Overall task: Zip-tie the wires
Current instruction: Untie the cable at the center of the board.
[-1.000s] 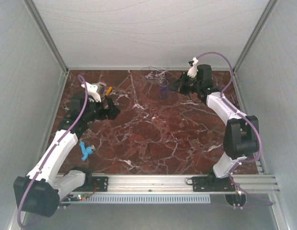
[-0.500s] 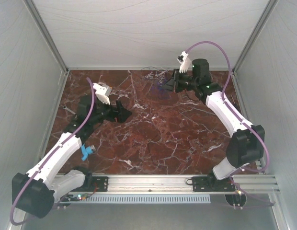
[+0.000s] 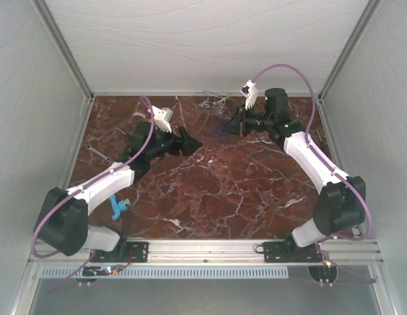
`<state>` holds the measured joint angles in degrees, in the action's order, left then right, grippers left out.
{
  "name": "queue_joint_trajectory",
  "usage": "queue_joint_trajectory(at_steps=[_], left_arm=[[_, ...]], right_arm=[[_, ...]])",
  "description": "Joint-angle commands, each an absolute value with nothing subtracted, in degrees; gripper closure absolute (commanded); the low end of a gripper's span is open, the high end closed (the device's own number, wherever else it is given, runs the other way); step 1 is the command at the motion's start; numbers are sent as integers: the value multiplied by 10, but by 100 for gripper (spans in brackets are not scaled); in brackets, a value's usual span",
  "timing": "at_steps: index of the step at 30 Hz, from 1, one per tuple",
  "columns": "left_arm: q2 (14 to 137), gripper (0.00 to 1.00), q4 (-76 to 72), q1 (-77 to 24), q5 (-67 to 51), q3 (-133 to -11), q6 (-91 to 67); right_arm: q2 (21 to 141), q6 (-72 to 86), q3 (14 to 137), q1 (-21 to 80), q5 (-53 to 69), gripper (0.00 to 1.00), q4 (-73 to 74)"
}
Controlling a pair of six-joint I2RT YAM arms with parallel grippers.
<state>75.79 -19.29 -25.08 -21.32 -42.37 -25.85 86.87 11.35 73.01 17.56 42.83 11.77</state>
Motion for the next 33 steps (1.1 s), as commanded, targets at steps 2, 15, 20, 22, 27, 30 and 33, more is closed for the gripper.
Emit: queue_joint_trajectory(at_steps=[2,15,20,22,27,30,33], left_arm=[[802,13,-293,-253,-244,-507,-268],[873,39,-227,-262,-318,-605,-147],[890,41,-210,-274,-311,-619,-112],[896,42,-203,-280,-300,-624,-97],[912,51,-195,-284,-292,-634,-89],[919,68,-194,-286,-289,-636,-88],[921,91,-196,-287,-286,-634,-88]], right_arm=[[846,93,725,177,462,100,97],[844,85,728,176,472,100,105],[844,86,729,176,478,100,105],[843,85,728,176,478,100,105],[839,87,726,176,480,100,103],[838,86,725,176,482,100,104],[835,85,724,176,480,100,106]])
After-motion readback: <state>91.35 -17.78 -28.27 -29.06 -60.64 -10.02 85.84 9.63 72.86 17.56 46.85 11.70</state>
